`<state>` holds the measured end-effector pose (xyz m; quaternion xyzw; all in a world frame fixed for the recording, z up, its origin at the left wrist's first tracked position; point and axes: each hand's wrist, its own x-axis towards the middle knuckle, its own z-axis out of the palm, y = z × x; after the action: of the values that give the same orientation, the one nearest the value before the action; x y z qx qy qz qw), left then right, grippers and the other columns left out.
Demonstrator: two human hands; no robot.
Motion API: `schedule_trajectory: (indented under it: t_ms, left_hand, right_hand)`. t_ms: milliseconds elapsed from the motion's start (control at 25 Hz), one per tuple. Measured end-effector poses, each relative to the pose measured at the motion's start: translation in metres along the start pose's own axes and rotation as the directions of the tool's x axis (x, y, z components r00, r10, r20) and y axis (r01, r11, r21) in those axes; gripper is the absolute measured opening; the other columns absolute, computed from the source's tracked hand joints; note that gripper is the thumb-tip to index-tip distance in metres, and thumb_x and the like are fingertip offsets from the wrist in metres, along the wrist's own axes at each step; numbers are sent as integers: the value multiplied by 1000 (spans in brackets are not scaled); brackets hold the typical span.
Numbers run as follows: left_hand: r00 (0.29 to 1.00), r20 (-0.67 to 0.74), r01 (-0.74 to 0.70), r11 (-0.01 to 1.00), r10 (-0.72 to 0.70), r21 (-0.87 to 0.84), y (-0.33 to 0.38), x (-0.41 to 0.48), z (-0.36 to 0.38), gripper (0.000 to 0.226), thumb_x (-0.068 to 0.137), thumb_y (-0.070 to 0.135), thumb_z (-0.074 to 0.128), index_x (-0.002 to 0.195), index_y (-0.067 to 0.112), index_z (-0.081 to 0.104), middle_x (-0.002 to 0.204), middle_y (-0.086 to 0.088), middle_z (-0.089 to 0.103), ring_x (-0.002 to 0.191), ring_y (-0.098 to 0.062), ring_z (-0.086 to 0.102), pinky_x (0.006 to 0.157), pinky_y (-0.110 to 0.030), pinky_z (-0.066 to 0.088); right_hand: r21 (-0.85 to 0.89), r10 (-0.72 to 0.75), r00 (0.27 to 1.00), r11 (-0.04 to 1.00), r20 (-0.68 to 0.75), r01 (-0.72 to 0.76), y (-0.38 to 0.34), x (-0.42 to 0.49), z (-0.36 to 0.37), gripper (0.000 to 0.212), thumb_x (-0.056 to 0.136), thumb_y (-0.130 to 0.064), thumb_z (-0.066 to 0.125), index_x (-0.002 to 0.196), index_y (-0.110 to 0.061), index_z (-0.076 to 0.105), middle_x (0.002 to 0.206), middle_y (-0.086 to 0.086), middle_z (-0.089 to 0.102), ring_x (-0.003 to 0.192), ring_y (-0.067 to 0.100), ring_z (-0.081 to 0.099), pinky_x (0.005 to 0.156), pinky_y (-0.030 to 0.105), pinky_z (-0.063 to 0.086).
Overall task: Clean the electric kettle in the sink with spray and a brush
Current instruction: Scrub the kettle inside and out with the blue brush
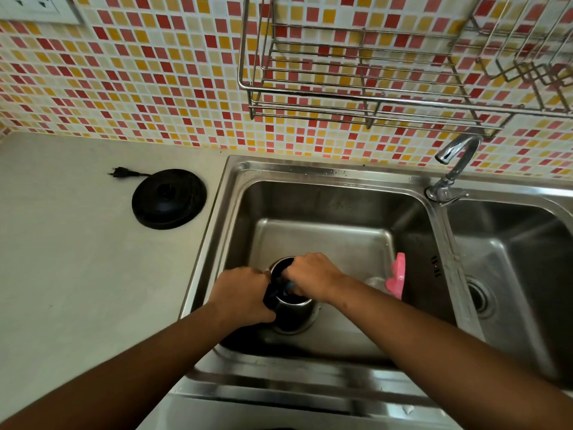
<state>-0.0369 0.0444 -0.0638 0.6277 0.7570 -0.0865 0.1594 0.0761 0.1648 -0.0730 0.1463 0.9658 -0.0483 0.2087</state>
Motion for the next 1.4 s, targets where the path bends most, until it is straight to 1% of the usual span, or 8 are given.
schedule_trajectory:
  t_ms: [320,520,680,760,960,1120,1280,1400]
  left_hand:
    - [1000,-7,22,1000,-22,0,2,-2,0,41,65,54,58,96,26,61,75,7,61,65,-14,54,65,-28,53]
    - [998,-58,-25,998,28,63,5,3,2,43,65,49,57,102,28,60,85,5,67,81,-19,63,61,-27,40]
    - [996,-62,-59,995,64,84,3,11,2,41,70,49,56,105,28,60,84,3,67,80,-20,64,61,-28,42]
    - [996,-63,-51,995,57,81,3,12,3,42,70,49,56,106,28,60,85,2,68,81,-20,64,63,-28,43]
    - [998,-57,-31,997,35,69,5,12,3,42,70,47,56,107,30,60,85,2,68,82,-20,64,66,-28,46]
    - [998,-58,-15,997,19,72,6,11,3,36,71,46,55,103,29,62,82,2,67,79,-20,64,62,-28,44]
    - [999,-39,-11,996,15,86,7,12,1,44,69,47,55,111,33,60,89,2,69,87,-23,65,63,-29,37]
    - [999,-39,-10,997,13,77,6,13,2,45,69,46,56,112,32,59,89,1,69,87,-23,65,65,-29,41]
  right_hand:
    - [-178,101,995,979,17,-96,-10,-10,1,23,95,-12,49,112,-15,63,114,7,67,104,28,65,70,32,39]
    - [158,268,933,938,241,-310,-5,3,-10,27,89,-18,58,115,-12,63,118,9,64,108,28,63,76,31,45]
    - [544,339,877,689,341,-478,11,-1,-8,11,88,-15,60,80,-7,64,76,10,68,71,24,70,58,26,51]
    - [597,290,857,622,426,-507,35,-8,-26,26,92,-14,56,67,-5,58,49,4,57,38,14,54,38,17,39]
    - [422,161,856,815,491,-396,50,-7,-61,34,95,-22,53,68,-5,62,44,0,52,34,11,44,41,20,36]
    - [153,141,862,958,486,-243,1,-3,-27,37,85,-30,69,112,-4,67,96,9,69,87,24,68,68,28,48]
    - [245,68,788,931,613,-271,42,5,-55,24,87,-19,66,102,1,68,61,4,56,38,8,49,40,15,40]
    - [360,59,741,847,669,-392,60,11,-57,17,95,-18,56,87,-5,63,41,-1,58,25,6,39,33,8,27]
